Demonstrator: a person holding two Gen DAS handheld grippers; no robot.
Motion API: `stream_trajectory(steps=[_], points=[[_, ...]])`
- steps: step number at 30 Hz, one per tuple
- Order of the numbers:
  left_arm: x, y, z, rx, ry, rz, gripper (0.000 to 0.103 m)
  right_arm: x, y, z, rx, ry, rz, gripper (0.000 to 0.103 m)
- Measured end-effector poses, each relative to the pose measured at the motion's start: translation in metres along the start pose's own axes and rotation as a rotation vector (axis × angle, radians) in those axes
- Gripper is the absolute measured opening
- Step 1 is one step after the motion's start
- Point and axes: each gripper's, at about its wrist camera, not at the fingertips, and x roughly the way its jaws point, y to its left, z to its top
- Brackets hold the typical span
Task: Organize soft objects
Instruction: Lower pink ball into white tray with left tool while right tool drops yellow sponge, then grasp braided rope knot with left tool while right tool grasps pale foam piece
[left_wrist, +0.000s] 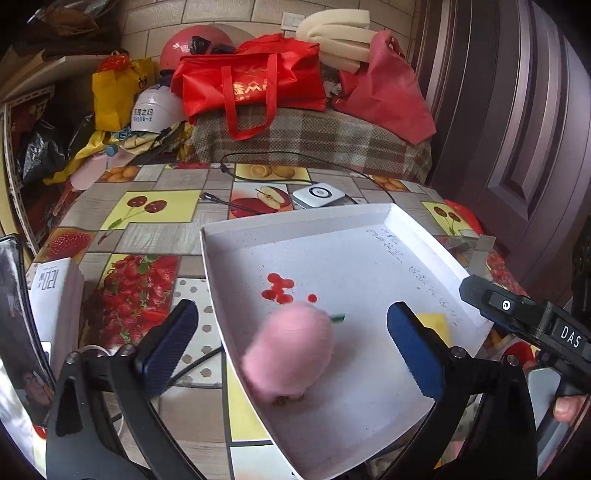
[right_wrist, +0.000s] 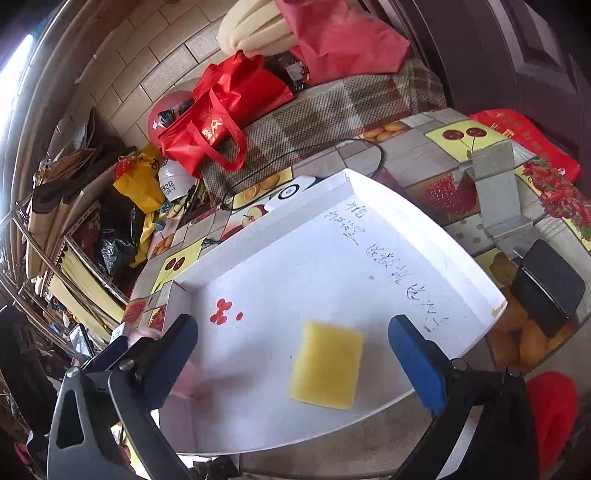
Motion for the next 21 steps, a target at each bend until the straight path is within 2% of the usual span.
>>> stream_trajectory(steps=[5,9,12,14,16,21], points=[[-0.022,0.01,-0.002,-0.022,-0.063,-0.001,0.103,-0.023,0.006,-0.001,-0.01,-0.055,0.03,0.103],[-0.044,0.013,-0.013,0.032,-0.098,-0.029,0.103,-0.058,0.016,-0.003,-0.05,-0.122,0.073,0.103],[-0.059,0.02,-0.027,0.07,-0.089,-0.08,0.103,-0.086,0.014,-0.009,-0.066,-0.148,0.148,0.103],[-0.065,0.027,-0.036,0.099,-0.053,-0.079,0.103,-0.106,0.006,-0.016,-0.073,-0.171,0.166,0.103],[-0.066,0.03,-0.049,0.135,0.008,-0.064,0.103,-0.125,-0.006,-0.024,-0.087,-0.192,0.145,0.103],[-0.049,0.02,-0.09,0.214,0.178,-0.08,0.103,-0.162,-0.055,-0.042,-0.071,-0.187,0.012,0.103]])
